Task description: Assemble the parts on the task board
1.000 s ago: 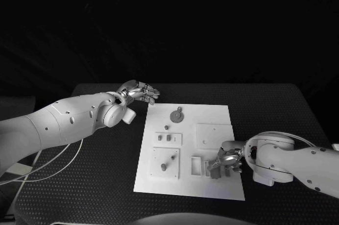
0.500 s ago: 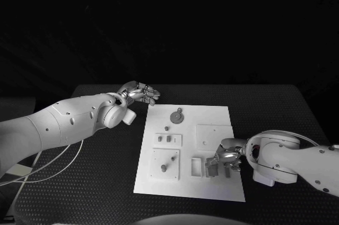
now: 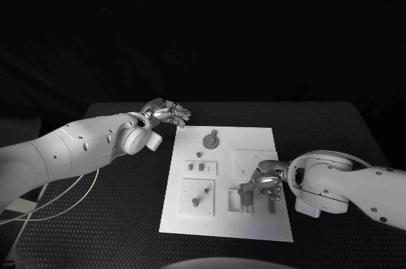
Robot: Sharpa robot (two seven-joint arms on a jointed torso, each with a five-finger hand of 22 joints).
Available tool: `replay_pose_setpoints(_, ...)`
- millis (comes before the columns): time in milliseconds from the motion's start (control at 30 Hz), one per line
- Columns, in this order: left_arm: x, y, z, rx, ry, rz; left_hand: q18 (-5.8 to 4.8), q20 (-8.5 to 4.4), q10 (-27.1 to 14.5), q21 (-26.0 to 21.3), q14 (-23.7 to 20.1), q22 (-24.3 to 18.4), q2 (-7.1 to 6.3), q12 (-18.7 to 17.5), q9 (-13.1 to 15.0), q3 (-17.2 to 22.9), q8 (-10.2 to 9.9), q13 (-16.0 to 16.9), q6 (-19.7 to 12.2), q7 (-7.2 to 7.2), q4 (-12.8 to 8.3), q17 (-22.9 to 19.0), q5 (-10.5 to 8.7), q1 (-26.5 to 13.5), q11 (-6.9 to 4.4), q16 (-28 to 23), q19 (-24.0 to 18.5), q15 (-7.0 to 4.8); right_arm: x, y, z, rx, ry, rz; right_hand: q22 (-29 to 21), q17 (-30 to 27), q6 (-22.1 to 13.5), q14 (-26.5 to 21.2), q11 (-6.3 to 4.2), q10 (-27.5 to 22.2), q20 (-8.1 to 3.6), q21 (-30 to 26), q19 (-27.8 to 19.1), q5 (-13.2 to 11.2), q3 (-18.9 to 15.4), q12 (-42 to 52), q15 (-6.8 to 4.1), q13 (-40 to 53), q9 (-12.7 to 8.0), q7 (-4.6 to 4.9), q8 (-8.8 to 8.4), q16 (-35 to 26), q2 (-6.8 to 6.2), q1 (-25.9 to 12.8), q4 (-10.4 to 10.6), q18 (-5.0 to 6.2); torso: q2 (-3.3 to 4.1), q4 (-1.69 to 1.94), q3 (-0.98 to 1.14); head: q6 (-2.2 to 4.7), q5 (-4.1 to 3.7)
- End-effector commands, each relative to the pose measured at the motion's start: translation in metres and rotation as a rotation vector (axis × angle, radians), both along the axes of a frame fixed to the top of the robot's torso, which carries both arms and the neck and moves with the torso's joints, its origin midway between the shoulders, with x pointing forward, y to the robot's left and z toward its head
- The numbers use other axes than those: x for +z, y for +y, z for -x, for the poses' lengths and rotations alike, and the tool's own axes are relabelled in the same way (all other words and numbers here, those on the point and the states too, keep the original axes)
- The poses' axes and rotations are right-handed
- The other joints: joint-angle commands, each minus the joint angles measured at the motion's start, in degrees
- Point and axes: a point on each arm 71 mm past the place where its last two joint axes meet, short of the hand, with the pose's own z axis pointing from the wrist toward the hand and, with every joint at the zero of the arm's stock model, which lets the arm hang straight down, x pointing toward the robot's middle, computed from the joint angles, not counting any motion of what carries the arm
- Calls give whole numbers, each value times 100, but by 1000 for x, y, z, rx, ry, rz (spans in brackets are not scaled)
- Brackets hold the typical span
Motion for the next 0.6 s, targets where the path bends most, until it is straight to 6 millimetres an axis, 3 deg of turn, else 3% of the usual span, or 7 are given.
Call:
replay_pose_setpoints(33, 1, -3, 0, -16, 1, 13, 110, -1, -24, -22, 32, 7, 3, 35, -9, -26, 38, -9, -31, -6, 7, 9, -3, -73, -6, -39, 41, 14, -2, 3, -1, 0, 30, -3, 95, -6, 112, 68, 2, 28, 18, 26, 31, 21, 111, 13, -40, -10, -9, 58, -8, -26, 275, 246, -139, 132, 1, 1, -3, -8, -7)
replay_pose_setpoints(600, 1, -3, 1, -16, 0, 14, 110, -1, -23, -25, 32, 9, 4, 35, -12, -23, 40, -9, -30, -7, 7, 18, -2, -73, -6, -47, 40, 15, -15, 13, -3, 21, 82, 24, 92, -20, 130, 59, 2, 31, 21, 18, 32, 21, 120, 42, -43, -18, -28, 57, -43, -38, 265, 82, -71, 132, 2, -7, 11, -52, 34)
